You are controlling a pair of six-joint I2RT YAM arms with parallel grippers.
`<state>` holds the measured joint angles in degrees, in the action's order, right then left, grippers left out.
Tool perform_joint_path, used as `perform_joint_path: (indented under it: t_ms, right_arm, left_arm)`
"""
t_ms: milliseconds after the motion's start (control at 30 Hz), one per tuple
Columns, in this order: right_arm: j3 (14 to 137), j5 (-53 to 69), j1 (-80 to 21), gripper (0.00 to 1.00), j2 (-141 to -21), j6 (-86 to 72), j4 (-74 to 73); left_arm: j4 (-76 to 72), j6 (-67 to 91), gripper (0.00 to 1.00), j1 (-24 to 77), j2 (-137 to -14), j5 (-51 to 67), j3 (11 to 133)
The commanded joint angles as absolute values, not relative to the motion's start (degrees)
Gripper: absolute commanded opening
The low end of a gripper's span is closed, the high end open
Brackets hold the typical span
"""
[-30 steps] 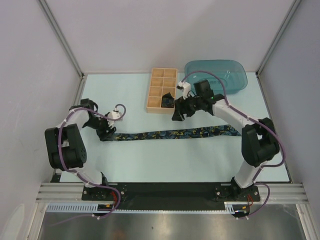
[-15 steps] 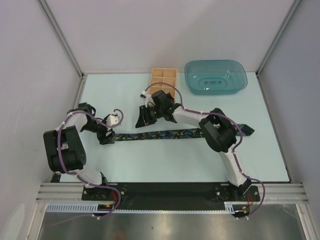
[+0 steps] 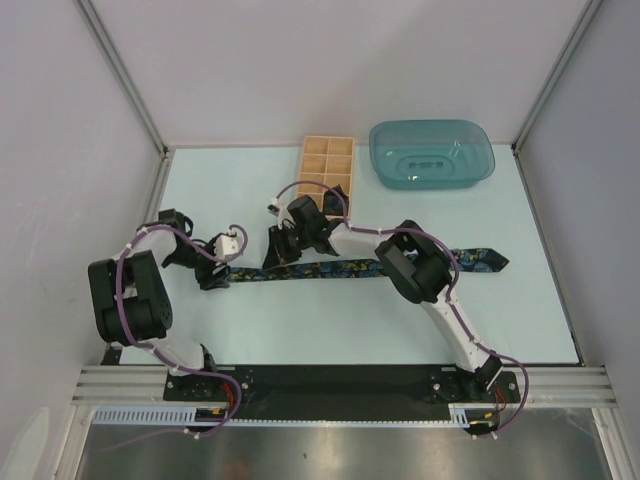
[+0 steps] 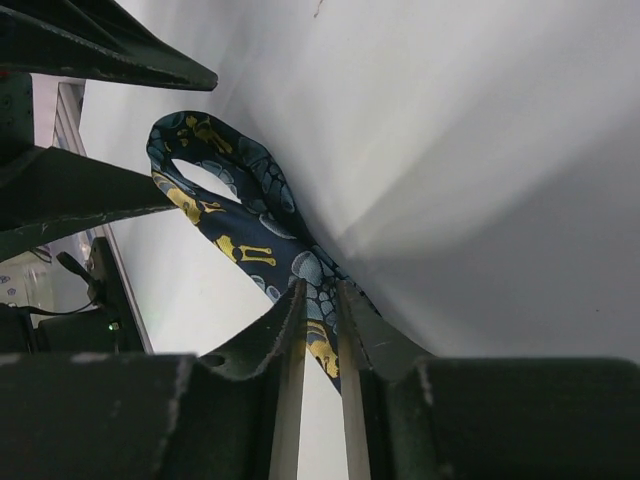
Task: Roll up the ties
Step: Roll the tie at the center of the board.
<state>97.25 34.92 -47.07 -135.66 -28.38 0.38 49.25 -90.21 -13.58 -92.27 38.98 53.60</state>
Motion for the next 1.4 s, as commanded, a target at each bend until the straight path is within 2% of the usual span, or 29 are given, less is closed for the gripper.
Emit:
perform_joint_path:
  t_ms: [0, 300, 733, 867, 1100, 1367]
  right_arm:
    - [98.97, 33.84, -47.90, 0.21, -136.23, -28.22, 2.02]
    - [99.84, 31.38, -48.43, 0.17, -137.11, -24.96, 0.53]
    - [99.84, 33.83, -48.08, 0.13, -135.36, -27.58, 1.14]
    - [97.83, 37.96, -46.50, 0.19, -132.63, -33.38, 4.73]
    - [93.70, 45.52, -46.49, 0.38, -130.60, -41.57, 13.35]
    - [92.29, 46.76, -46.93, 0.49, -132.27, -45.88, 17.58]
  left_arm:
    - [48.51, -92.02, 0.67, -13.71, -92.81, 41.13, 53.44]
    - [50.01, -90.71, 0.48, -10.46, -88.86, 42.89, 53.26]
    - [48.61, -82.18, 0.43, -1.59, -91.66, 42.54, 57.48]
    - [47.81, -79.29, 0.43, -0.53, -93.68, 41.14, 58.53]
    - [45.62, -76.03, 0.41, 2.02, -95.01, 40.26, 58.89]
    - [44.47, -75.32, 0.41, 2.37, -94.57, 39.55, 58.01]
